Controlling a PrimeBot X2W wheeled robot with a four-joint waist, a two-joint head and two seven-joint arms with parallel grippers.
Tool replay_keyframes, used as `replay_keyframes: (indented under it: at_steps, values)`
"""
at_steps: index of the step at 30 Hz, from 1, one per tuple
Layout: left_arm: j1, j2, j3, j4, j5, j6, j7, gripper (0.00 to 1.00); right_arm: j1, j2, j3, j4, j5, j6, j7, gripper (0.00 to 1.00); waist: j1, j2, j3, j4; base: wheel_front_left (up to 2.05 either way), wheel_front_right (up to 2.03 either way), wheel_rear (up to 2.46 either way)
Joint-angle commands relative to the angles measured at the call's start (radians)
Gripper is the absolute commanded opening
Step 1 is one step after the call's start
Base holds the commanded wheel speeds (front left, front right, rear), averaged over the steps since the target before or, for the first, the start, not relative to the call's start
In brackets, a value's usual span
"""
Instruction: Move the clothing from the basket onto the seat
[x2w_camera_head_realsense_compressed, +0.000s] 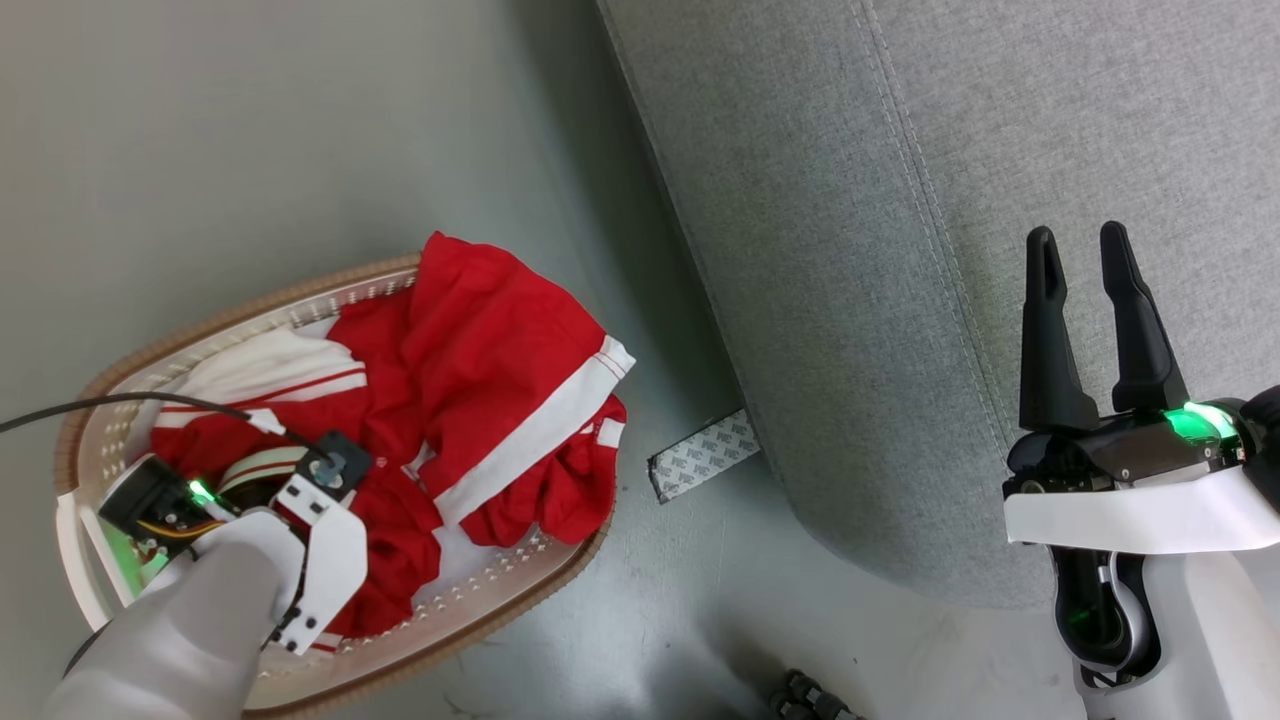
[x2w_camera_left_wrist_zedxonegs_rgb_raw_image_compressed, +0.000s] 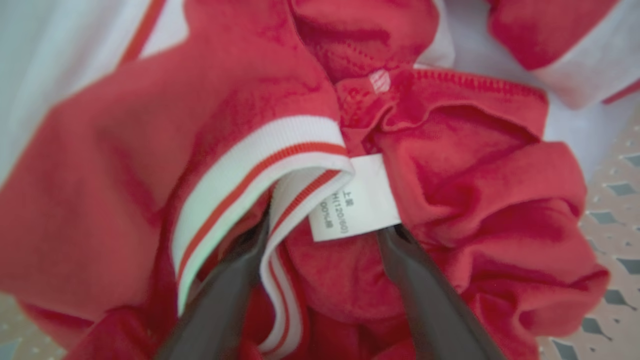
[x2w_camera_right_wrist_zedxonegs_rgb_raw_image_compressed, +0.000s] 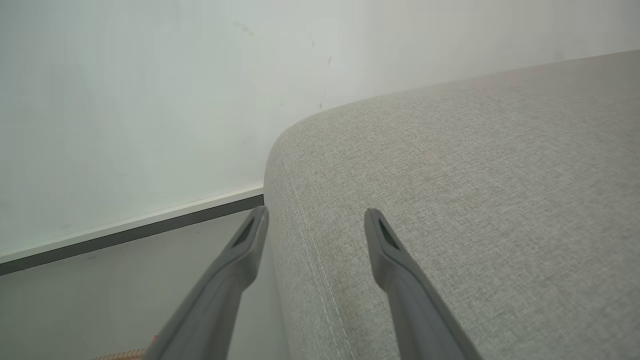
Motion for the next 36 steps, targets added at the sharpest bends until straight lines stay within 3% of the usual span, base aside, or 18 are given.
replay_keyframes:
  at_steps: [1, 2, 3, 4, 14, 36]
  values:
    - [0.001, 0.004, -0.004, 0.011, -0.008, 0.001, 0.01, 1.0, 0.002, -0.001, -0.004, -0.004, 0.005, -0.002, 0.0, 1.0, 0.0, 0.0, 0.001, 0.001, 0.0, 0.0, 0.0]
    - [0.002, 0.001, -0.008, 0.011, -0.015, 0.001, 0.006, 0.66, 0.003, -0.001, -0.004, -0.003, 0.005, -0.002, 0.0, 1.0, 0.0, 0.0, 0.001, 0.001, 0.0, 0.0, 0.0]
    - [0.001, 0.0, -0.014, 0.011, -0.018, 0.001, 0.0, 0.24, 0.003, -0.001, -0.004, -0.001, 0.005, -0.002, 0.0, 1.0, 0.0, 0.0, 0.001, 0.001, 0.0, 0.0, 0.0]
    - [-0.002, -0.001, -0.018, 0.01, -0.024, 0.001, -0.003, 0.0, 0.002, -0.001, -0.004, 0.001, 0.005, -0.002, 0.0, 1.0, 0.0, 0.0, 0.0, 0.002, 0.0, 0.0, 0.0]
    - [0.006, -0.009, -0.031, 0.011, -0.078, 0.001, -0.058, 0.0, -0.023, -0.001, 0.007, 0.019, -0.016, -0.002, 0.0, 1.0, 0.0, 0.0, -0.054, 0.006, 0.0, 0.0, 0.0]
    - [0.176, -0.196, -0.008, -0.068, -0.309, 0.001, -0.305, 0.0, 0.092, -0.002, -0.032, 0.095, -0.19, -0.002, 0.0, 1.0, 0.0, 0.0, -0.533, 0.212, 0.0, 0.0, 0.0]
